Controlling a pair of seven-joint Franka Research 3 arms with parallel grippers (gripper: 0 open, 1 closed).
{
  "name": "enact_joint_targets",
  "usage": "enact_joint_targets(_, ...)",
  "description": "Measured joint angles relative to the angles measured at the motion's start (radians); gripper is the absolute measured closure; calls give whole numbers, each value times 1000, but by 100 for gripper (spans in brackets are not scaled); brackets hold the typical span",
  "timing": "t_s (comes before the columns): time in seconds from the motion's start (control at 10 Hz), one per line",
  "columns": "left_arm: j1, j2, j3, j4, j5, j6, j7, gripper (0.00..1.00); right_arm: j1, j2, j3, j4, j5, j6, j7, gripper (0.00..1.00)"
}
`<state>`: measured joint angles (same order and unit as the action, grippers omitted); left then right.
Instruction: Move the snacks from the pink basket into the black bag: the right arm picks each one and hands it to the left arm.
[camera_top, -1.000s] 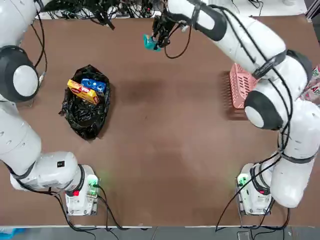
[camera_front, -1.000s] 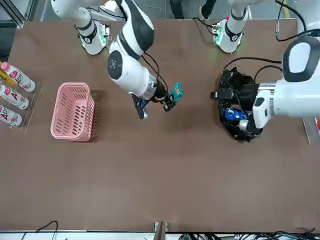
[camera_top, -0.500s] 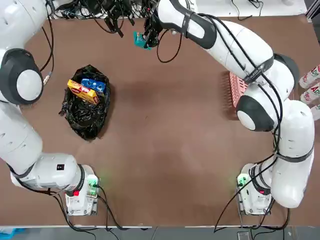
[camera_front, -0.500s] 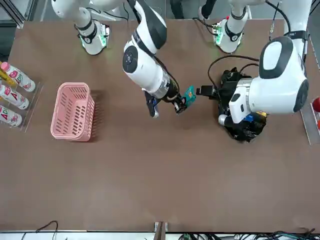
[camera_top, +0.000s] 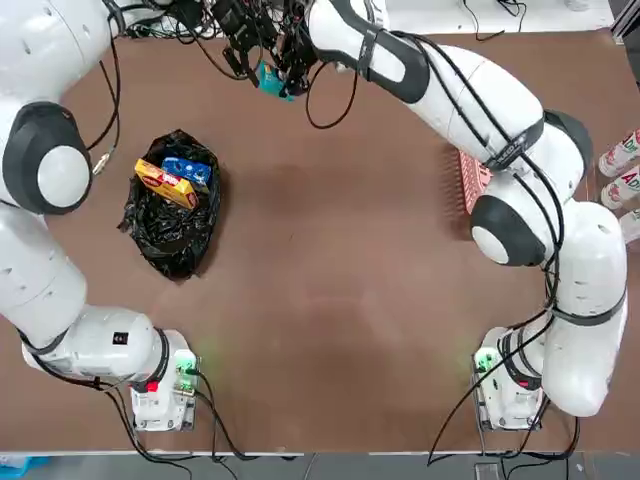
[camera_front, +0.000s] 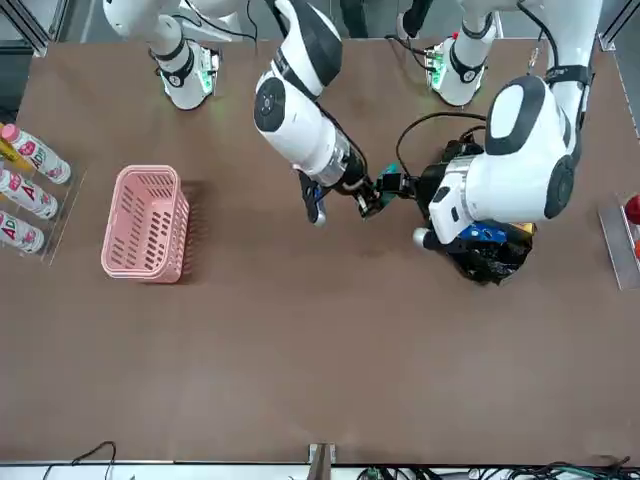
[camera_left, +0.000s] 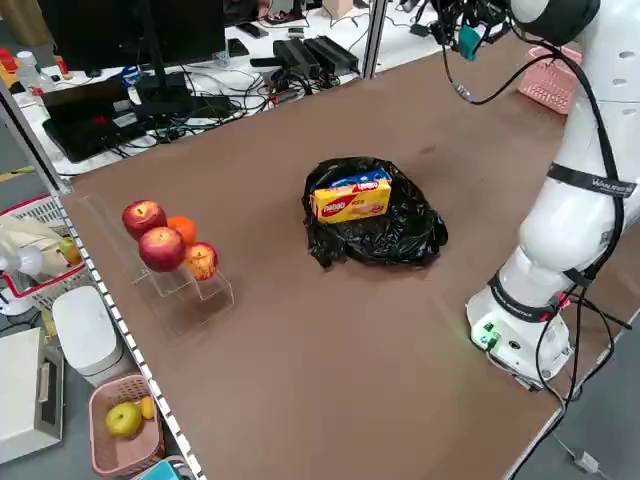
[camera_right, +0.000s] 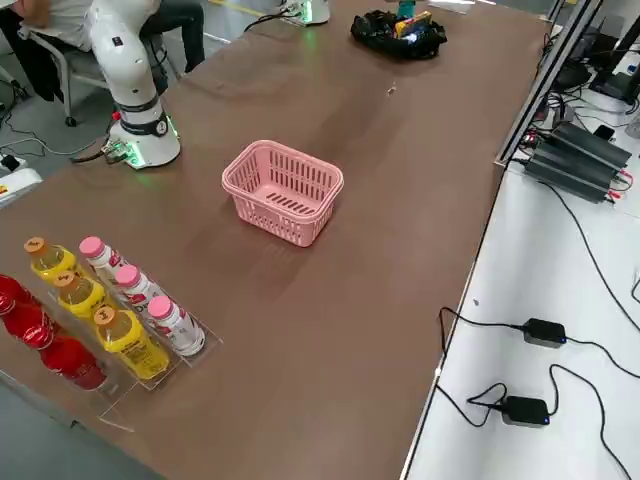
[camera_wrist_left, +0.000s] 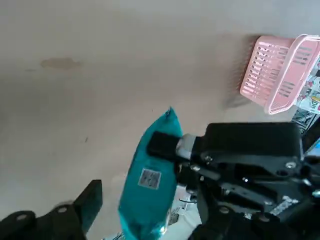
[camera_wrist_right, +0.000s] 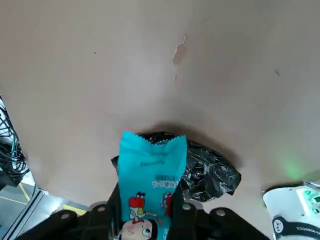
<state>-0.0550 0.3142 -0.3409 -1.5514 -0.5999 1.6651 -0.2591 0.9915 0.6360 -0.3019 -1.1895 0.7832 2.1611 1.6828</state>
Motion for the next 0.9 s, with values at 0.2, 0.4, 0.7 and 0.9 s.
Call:
enact_joint_targets(0.2,3,0,2,-2,8,-1,-1,19,0,0,0,0,0,0,0,59)
enact_joint_targets(0.4,3,0,1,-12,11,-4,-1,21,0,0,0,0,0,0,1,59)
enact_joint_targets(0.7,2,-8,-2,-19,11,-31,-1,28,0,0,0,1,0,1,1,59)
enact_joint_targets(0.9,2,-17,-2,-21,11,-38,-1,51,0,0,0,1,0,1,1,59)
